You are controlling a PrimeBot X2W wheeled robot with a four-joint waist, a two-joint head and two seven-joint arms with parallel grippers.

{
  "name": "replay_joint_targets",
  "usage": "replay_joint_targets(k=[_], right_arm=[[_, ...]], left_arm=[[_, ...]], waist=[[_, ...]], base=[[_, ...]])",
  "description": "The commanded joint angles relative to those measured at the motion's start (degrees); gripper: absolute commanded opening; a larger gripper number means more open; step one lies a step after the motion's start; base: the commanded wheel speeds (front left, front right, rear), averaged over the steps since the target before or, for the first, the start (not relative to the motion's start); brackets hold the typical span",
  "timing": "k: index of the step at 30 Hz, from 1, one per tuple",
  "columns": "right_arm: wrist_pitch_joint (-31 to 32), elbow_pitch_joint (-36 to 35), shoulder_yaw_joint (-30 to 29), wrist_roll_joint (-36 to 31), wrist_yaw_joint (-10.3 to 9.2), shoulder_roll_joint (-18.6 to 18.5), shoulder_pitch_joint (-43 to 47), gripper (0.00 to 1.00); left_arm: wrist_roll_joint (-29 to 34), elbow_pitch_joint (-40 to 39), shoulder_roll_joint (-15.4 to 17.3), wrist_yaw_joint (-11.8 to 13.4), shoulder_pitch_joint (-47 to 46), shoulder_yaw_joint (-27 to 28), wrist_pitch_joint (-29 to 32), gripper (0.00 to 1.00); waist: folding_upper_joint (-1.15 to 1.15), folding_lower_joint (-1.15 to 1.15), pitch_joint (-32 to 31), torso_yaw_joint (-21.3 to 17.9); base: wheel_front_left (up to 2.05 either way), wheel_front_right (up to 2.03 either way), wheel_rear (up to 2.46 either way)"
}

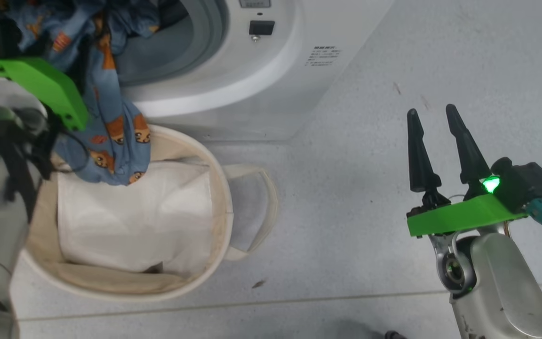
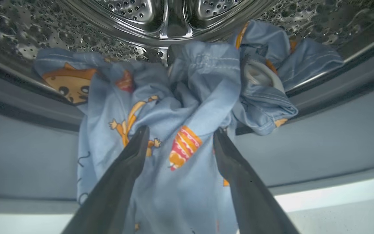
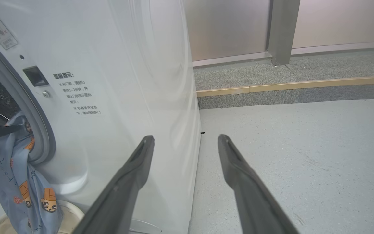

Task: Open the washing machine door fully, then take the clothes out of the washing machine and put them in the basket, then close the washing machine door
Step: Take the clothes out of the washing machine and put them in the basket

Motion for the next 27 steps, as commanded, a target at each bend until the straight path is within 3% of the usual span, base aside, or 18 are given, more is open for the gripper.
replay_joint_targets(k=[1, 8, 14, 20, 21, 22, 27], right_arm=[[-0.7, -2.19, 1.32, -0.04, 0.43, 0.16, -0.97, 1.0], [-0.7, -2.78, 1.16, -0.11, 0.43, 0.16, -1.04, 1.0], [-0.7, -3.07, 0.88, -0.24, 0.43, 0.16, -0.97, 1.0], [-0.7, -3.12, 1.07, -0.4, 0.43, 0.16, -1.22, 1.0], [-0.7, -3.16, 1.03, -0.4, 0.43, 0.16, -1.22, 1.0], [-0.7, -3.2, 0.94, -0.39, 0.43, 0.16, -1.21, 1.0], [-0.7, -3.07, 0.26, -0.59, 0.43, 0.16, -0.88, 1.0]], left_arm=[[0.0, -0.51, 3.35, 0.13, -3.36, 0.95, -0.91, 1.0], [0.33, 5.83, 3.87, 0.12, -8.18, 0.68, -5.69, 1.0], [-2.31, 7.62, 1.99, 0.12, -7.79, -0.02, -2.75, 1.0], [-3.76, 7.54, 2.12, 0.12, -7.52, -2.0, -1.94, 1.0], [-4.07, 7.53, 2.24, 0.11, -7.44, -2.19, -2.13, 0.11], [-4.38, 7.54, 2.34, 0.11, -7.31, -2.39, -2.21, 0.0], [-5.54, 6.73, 2.77, 0.11, -6.3, -3.94, -4.0, 0.0]], waist=[[0.0, -0.01, 1.22, -0.35], [0.0, -0.01, 3.12, -0.75], [0.0, -0.01, 3.66, -0.61], [0.0, -0.01, 4.05, -0.68], [0.0, -0.01, 4.05, -0.74], [0.0, -0.01, 4.05, -0.8], [0.0, -0.01, 3.37, -0.45]], base=[[0.0, 0.0, 0.0], [0.0, 0.0, 0.0], [0.0, 0.0, 0.0], [0.0, 0.0, 0.0], [0.0, 0.0, 0.0], [0.0, 0.0, 0.0], [0.0, 0.0, 0.0]])
